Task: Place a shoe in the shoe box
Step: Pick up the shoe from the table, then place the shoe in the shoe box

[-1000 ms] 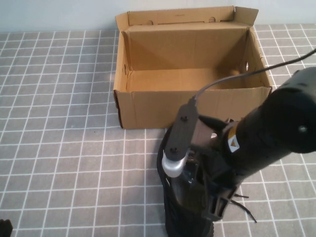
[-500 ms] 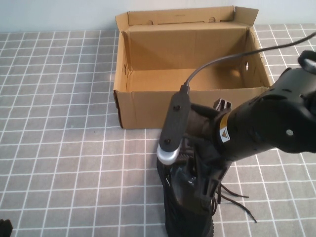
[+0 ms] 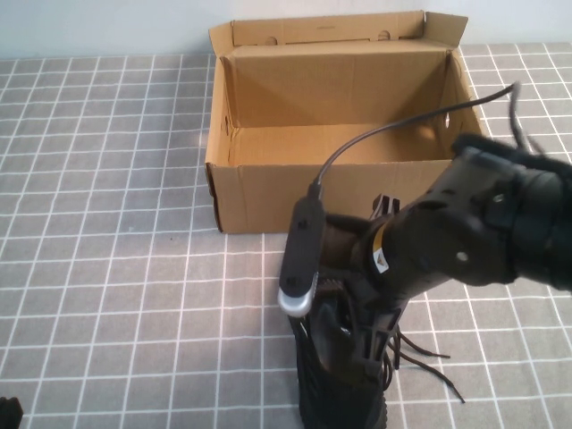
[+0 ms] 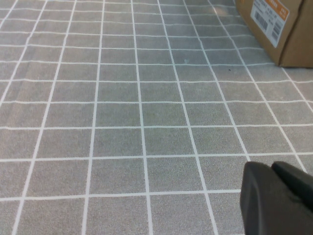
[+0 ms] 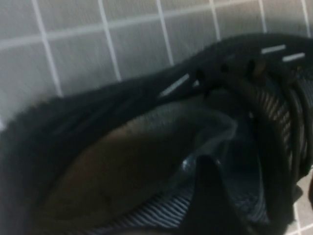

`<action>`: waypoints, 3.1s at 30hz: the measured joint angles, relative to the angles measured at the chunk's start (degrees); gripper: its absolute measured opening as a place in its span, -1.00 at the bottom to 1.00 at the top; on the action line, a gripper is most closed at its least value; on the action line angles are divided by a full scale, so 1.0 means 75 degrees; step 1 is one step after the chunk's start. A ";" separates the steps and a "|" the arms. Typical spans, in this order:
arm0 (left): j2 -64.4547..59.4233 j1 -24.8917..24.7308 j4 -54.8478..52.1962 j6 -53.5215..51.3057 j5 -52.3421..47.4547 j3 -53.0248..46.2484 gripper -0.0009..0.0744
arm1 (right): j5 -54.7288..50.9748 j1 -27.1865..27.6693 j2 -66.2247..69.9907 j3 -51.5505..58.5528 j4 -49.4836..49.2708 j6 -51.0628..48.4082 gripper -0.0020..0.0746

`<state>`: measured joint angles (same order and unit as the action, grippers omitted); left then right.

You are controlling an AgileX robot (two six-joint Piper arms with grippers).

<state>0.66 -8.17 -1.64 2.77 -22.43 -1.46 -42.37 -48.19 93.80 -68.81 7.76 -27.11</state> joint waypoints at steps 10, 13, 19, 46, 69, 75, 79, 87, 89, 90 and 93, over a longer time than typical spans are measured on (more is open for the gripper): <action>0.0000 0.0000 0.0000 0.0000 0.0000 0.0000 -0.98 | 0.0238 0.0000 0.0420 -0.0014 0.0661 0.0000 0.03; 0.0000 0.0000 0.0000 0.0000 0.0000 0.0000 -0.98 | 0.0296 0.0000 0.0420 -0.0012 0.0950 0.0000 0.03; 0.0000 0.0000 0.0000 0.0000 0.0000 0.0000 -0.98 | 0.0372 0.0000 0.0420 -0.0012 0.1274 0.0000 0.03; 0.0000 0.0000 0.0000 0.0000 0.0000 0.0000 -0.98 | 0.0608 0.0000 0.0651 -0.0056 0.1359 0.0038 -0.80; 0.0000 0.0000 0.0000 0.0000 0.0000 0.0000 -0.98 | -0.1828 -0.0323 -0.1789 -0.0705 -0.0412 0.0963 -0.96; 0.0000 0.0000 0.0000 0.0000 0.0000 0.0000 -0.98 | -0.2246 -0.0323 -0.1865 -0.1785 -0.0586 0.1475 -0.96; 0.0000 0.0000 0.0000 0.0000 0.0000 0.0000 -0.98 | -0.2203 -0.0323 -0.1865 -0.2164 -0.0591 0.1640 -0.96; 0.0000 0.0000 0.0000 0.0000 0.0000 0.0000 -0.98 | -0.2017 -0.0323 -0.1865 -0.2257 -0.0656 0.1746 -0.96; 0.0000 0.0000 -0.0064 0.0000 0.0020 0.0000 -0.98 | -0.1987 -0.0323 -0.1865 -0.2257 -0.0729 0.1746 -0.96; 0.0000 0.0000 -0.0120 0.0000 0.0055 0.0000 -0.98 | -0.1972 -0.0323 -0.1865 -0.2257 -0.0761 0.1789 -0.96; 0.0000 0.0000 -0.0037 0.0144 0.0512 0.0000 -0.98 | -0.1954 -0.0323 -0.1865 -0.2257 -0.0803 0.1998 -0.96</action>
<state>0.66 -8.17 -1.92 3.85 -18.59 -1.46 -57.03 -50.61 79.81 -85.74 1.74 -12.13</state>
